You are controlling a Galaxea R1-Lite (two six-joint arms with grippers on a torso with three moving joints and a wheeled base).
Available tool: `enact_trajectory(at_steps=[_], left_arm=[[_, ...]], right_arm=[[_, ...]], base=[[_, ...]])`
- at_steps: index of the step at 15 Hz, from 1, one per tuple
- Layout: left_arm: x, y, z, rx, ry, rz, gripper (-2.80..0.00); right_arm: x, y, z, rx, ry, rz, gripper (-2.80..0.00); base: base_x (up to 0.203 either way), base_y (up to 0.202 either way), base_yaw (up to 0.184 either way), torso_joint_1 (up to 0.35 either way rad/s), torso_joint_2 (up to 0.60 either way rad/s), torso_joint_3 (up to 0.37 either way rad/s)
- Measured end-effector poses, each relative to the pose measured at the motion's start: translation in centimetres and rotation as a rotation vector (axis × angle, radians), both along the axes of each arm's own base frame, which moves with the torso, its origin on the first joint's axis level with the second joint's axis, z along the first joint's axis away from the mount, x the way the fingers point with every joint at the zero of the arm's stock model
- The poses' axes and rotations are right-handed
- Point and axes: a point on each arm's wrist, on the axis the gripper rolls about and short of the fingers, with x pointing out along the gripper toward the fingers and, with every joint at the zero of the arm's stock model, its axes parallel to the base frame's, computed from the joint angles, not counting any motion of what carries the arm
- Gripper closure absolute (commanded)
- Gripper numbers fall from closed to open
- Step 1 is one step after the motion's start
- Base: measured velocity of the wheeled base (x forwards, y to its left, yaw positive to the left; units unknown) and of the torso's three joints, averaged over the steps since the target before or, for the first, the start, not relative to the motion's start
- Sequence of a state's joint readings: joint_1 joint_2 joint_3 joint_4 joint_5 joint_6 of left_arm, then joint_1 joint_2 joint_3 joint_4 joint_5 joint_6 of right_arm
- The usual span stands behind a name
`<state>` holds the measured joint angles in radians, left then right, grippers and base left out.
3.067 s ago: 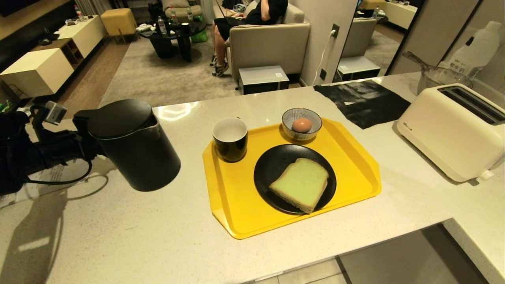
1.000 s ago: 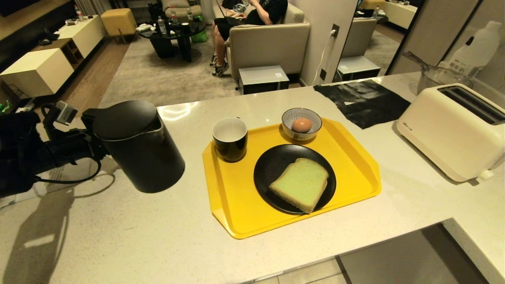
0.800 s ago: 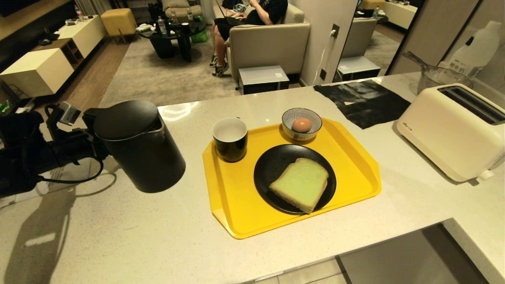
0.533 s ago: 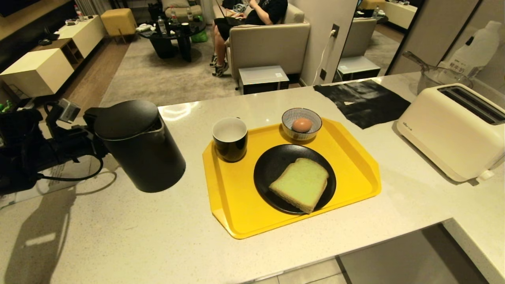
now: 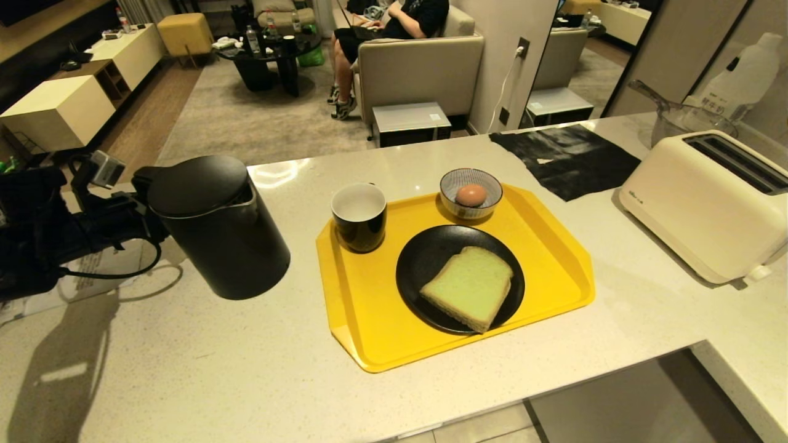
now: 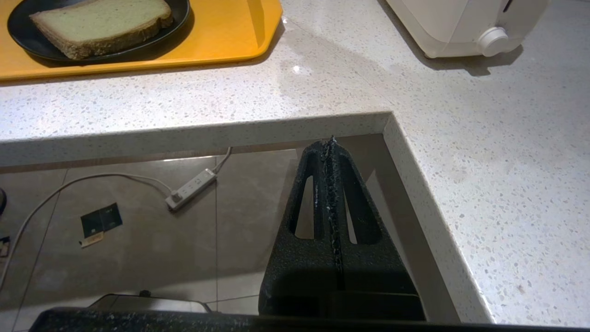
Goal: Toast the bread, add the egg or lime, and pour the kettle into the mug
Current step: Pick up the kettle
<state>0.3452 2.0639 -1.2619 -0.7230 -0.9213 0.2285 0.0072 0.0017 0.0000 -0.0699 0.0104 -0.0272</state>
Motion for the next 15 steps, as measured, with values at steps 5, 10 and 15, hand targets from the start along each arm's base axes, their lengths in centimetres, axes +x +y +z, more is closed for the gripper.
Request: enact_trajectory(at_steps=[5, 10, 15], left_arm=[[0.64, -0.77, 0.13, -0.003, -0.007, -0.021, -2.8], [0.82, -1.04, 0.01, -0.003, -0.004, -0.029, 0.0], [0.82, -1.04, -0.01, -0.004, -0.003, -0.03, 0.0]], right_arm=[[0.0, 0.0, 0.0, 0.0, 0.0, 0.0, 0.0], [0.0, 0.0, 0.0, 0.0, 0.0, 0.0, 0.0], [0.0, 0.0, 0.0, 0.0, 0.0, 0.0, 0.0]], base=[[0.0, 0.0, 0.0, 0.0, 0.0, 0.0], [0.0, 0.0, 0.0, 0.0, 0.0, 0.0], [0.0, 0.0, 0.0, 0.0, 0.0, 0.0]])
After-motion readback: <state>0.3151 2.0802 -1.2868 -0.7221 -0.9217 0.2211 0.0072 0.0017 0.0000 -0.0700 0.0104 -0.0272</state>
